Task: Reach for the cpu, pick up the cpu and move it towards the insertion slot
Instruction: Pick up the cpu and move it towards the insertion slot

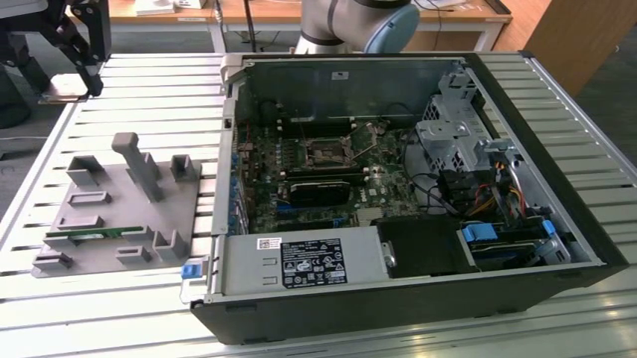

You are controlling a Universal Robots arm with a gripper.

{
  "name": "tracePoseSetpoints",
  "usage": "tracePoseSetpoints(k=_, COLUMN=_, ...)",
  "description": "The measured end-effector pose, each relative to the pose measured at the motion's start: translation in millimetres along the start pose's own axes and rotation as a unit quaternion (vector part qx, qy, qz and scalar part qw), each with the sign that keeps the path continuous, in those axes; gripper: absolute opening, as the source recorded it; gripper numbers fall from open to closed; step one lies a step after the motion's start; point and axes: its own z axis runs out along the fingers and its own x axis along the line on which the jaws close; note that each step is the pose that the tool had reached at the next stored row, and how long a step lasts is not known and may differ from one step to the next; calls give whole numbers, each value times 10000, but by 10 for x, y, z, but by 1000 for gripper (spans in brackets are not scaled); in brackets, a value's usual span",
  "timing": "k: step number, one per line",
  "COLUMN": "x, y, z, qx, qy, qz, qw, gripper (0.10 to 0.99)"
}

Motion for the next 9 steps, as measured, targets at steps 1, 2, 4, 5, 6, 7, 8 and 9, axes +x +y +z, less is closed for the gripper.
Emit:
tracePoseSetpoints(k=1, x=-9, y=0, z=0, qx=0, qy=0, qz=0, qw=10000, gripper=545)
tracePoseSetpoints(k=2, x=-18, y=0, z=-1, qx=0, qy=0, qz=0, qw=10000, gripper=545)
tracePoseSetpoints(k=4, x=-38, y=-1, z=-1, qx=0, qy=0, qz=0, qw=10000, gripper=545)
tracePoseSetpoints(k=5, x=-48, y=-1, z=-2, qx=0, qy=0, qz=0, qw=10000, gripper=545)
tracePoseSetpoints(k=6, x=-59, y=-1, z=-2, qx=0, qy=0, qz=0, qw=10000, gripper=545)
tracePoseSetpoints(k=7, x=-68, y=-1, z=-2, qx=0, qy=0, qz=0, qw=10000, gripper=545)
tracePoseSetpoints(k=8, x=-77, y=-1, z=-2, qx=0, qy=0, qz=0, qw=10000, gripper=545)
tracePoseSetpoints(k=9, x=-89, y=-1, z=-2, qx=0, qy=0, qz=0, qw=10000, gripper=545)
